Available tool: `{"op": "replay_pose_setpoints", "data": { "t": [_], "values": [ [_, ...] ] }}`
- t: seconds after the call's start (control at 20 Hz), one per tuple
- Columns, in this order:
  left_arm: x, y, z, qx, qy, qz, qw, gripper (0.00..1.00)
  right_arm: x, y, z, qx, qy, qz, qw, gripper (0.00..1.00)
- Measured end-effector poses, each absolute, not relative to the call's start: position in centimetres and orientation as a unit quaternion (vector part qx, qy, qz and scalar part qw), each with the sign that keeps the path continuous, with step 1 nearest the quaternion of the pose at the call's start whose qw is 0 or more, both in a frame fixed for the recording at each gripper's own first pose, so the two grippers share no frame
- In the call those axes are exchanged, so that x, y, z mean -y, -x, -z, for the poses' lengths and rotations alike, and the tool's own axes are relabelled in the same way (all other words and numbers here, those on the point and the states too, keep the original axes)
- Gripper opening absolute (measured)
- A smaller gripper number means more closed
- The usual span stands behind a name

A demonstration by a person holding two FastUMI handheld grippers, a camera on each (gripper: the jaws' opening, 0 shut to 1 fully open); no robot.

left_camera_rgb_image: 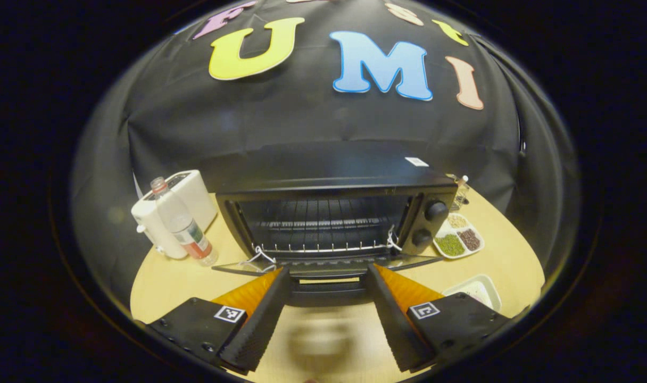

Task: Open the electric oven with the left hand, put the food in, and close the electric oven.

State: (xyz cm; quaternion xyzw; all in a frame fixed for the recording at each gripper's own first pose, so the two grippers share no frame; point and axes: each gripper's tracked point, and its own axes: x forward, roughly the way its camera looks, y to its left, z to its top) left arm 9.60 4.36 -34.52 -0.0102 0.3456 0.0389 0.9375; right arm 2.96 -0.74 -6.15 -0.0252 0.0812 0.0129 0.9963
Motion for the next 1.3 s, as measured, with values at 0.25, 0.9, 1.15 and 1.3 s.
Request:
{"op": "replay_pose_setpoints", "data": {
  "t": [0.25, 0.9, 1.15, 1.3],
  "values": [
    [-4.0, -7.4, 36.9, -0.374, 0.017, -0.037, 0.926, 1.0, 1.1, -2.1, 6.4, -0.086, 0.025, -0.009, 0.996, 0.96],
    [-4.1, -6.3, 25.4, -0.28, 0.057, -0.036, 0.958, 0.92, 3.7, -2.7, 17.6, -0.264, 0.082, -0.028, 0.961, 0.96],
    [-3.9, -5.1, 16.5, -0.164, 0.064, -0.014, 0.984, 0.96, 4.4, -2.9, 24.3, -0.389, 0.021, -0.054, 0.919, 0.96],
    [-5.2, -3.4, 14.7, -0.141, 0.078, -0.027, 0.987, 0.95, 4.1, -3.2, 28.6, -0.456, -0.037, -0.064, 0.887, 0.96]
  ]
}}
